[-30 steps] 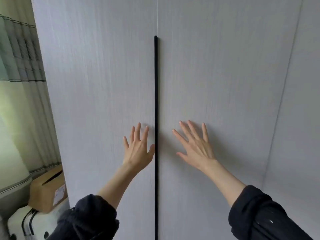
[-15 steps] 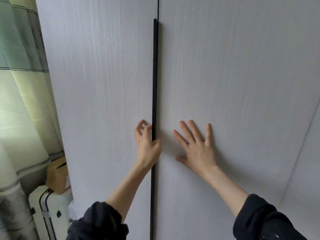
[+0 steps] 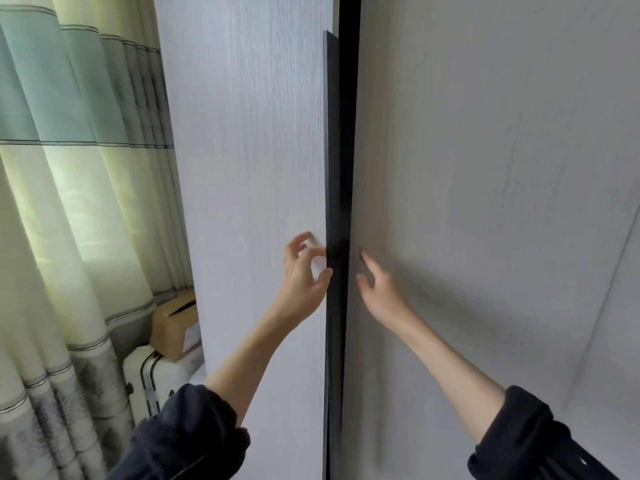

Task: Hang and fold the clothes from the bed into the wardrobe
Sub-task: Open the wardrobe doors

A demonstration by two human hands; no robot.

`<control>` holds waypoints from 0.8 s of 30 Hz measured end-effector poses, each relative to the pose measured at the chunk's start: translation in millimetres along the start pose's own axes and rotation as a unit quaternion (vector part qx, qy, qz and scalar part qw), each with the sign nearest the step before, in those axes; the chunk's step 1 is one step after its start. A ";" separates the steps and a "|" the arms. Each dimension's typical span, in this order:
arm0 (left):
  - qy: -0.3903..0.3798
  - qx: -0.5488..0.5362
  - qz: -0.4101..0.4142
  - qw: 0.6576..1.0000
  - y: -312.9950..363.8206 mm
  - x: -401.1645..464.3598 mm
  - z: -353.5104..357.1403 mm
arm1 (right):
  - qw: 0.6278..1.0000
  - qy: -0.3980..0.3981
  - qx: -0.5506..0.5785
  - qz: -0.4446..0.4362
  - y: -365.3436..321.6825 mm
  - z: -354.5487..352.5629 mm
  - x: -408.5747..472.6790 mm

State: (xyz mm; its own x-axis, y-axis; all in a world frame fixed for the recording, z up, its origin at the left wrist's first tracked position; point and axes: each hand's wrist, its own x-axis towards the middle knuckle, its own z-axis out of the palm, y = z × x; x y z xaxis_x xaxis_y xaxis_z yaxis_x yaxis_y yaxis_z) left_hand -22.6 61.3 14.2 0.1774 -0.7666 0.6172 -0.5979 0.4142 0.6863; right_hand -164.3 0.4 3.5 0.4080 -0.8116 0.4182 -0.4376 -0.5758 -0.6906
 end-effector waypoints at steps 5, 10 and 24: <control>0.007 0.010 0.024 1.000 -2.7 -17.0 -21.7 | 0.981 -0.018 0.190 0.026 -43.2 21.8 -20.2; 0.030 0.025 0.046 0.998 4.4 -45.7 -60.1 | 0.980 -0.026 0.197 0.014 -76.6 39.0 -51.8; 0.029 -0.118 -0.011 0.993 0.4 -114.6 -173.6 | 0.966 -0.155 0.207 0.000 -155.2 101.1 -104.9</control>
State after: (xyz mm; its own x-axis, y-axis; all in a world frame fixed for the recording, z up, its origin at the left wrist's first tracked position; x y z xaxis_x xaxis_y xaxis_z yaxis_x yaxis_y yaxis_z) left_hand 92.5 234.5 10.5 0.2372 -0.7501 0.6173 -0.3956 0.5058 0.7666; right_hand -58.2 184.9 7.1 0.6564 -0.7060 0.2659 -0.1052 -0.4346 -0.8944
